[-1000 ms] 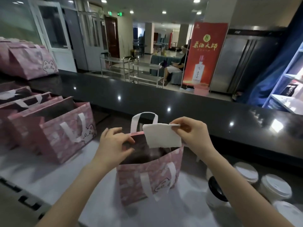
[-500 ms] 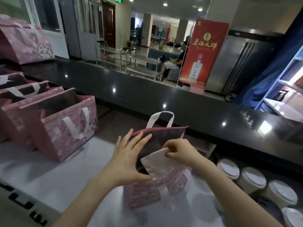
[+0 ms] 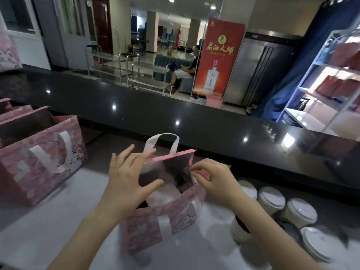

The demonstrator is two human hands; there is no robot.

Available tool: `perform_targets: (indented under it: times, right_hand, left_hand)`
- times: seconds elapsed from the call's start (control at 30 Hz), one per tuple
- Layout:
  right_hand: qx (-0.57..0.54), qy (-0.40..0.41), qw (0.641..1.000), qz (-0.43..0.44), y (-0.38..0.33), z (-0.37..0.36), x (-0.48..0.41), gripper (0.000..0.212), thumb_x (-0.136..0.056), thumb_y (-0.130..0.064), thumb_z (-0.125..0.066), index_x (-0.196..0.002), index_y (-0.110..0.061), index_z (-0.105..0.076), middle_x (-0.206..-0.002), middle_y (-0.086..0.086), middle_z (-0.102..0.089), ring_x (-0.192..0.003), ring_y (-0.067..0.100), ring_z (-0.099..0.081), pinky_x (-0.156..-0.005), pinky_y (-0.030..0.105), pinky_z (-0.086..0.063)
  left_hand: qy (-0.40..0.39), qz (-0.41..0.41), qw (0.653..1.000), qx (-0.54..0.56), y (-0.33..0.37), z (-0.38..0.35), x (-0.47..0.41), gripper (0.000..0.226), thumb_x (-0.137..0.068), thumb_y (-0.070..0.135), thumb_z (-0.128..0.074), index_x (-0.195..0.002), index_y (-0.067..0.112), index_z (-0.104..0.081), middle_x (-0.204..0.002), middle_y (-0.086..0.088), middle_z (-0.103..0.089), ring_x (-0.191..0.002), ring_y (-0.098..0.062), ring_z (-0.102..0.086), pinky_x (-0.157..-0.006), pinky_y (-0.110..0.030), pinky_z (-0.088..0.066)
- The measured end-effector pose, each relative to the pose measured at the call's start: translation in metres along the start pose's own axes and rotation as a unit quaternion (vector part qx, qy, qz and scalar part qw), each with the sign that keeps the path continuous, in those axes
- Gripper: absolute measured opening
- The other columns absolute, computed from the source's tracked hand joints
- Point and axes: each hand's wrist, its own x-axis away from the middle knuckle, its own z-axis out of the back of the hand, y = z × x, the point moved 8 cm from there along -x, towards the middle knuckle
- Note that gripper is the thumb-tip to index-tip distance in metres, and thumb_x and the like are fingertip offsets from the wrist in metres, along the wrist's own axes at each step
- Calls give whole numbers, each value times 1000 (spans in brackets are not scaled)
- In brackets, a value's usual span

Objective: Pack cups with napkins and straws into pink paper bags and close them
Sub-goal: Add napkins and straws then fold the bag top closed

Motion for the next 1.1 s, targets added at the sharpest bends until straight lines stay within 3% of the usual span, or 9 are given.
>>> perform_targets:
  times: [0.1,0.17,0.23,0.37,0.43,0.6,0.77,0.93,1.1]
  right_hand:
    - [-2,30,1000,-7,21,35,30,14,-88,-13,-64,-99,-15,-72,-96,-6,-67,-87,9,-61,-79,31,-51]
    - [2,40,999,-23,43,58,55,13,-88,-13,-64,-98,-15,-72,-94,-7,-66,-84,9,-59,-78,30,-50]
    - [10,45,998,-52,75,80,86,12,-89,-16,-63,-98,-17,-72,-94,-5,-67,-88,11,-61,-81,30,-50]
    - [29,57,988,-139,158,131,166,12,-87,-18,-64,-95,-16,-73,-90,-2,-70,-82,11,-62,-78,30,-49]
    - [39,57,979,-193,207,157,212,12,-87,-19,-64,-94,-17,-74,-92,-3,-71,-85,12,-63,-80,30,-49]
    - [30,66,943,-323,327,214,335,13,-87,-20,-62,-93,-26,-71,-85,-18,-68,-78,-5,-59,-77,18,-47]
    - [37,98,890,-443,428,256,448,14,-86,-20,-63,-97,-24,-71,-91,-11,-71,-83,8,-63,-82,30,-51]
    - [82,87,825,-552,502,274,528,21,-82,-33,-65,-103,-28,-65,-102,-4,-66,-94,18,-59,-73,31,-48]
    - [105,58,786,-606,555,260,567,50,-80,-43,-68,-124,-21,-55,-122,1,-54,-116,21,-48,-86,33,-45]
  left_hand:
    - [31,-21,999,32,38,-10,-11,36,-77,28,-80,-110,24,-66,-110,10,-65,-120,-17,-52,-103,-36,-38]
    - [21,-34,996,78,71,-28,-17,21,-81,22,-75,-99,28,-67,-97,15,-66,-98,-5,-59,-85,-18,-42]
    - [-7,-52,992,117,114,-57,-20,14,-82,23,-71,-93,30,-67,-88,21,-64,-87,2,-61,-75,-9,-43]
    - [-76,-103,981,147,218,-139,-18,11,-82,16,-73,-85,26,-70,-80,18,-67,-78,1,-62,-74,-21,-52]
    - [-126,-116,971,169,271,-189,-10,11,-83,18,-72,-84,28,-69,-78,19,-66,-78,2,-61,-73,-18,-49]
    - [-228,-150,944,188,394,-313,19,7,-86,22,-68,-88,28,-69,-80,19,-66,-82,1,-60,-76,-23,-47]
    - [-323,-188,908,190,500,-431,56,8,-85,22,-67,-92,24,-69,-82,17,-66,-86,-6,-62,-81,-32,-50]
    - [-411,-221,866,181,574,-535,99,16,-87,23,-64,-102,23,-67,-97,12,-67,-98,-9,-59,-88,-26,-44]
    - [-462,-271,836,123,620,-616,131,29,-88,25,-61,-118,24,-62,-120,7,-59,-115,-13,-51,-95,-29,-41]
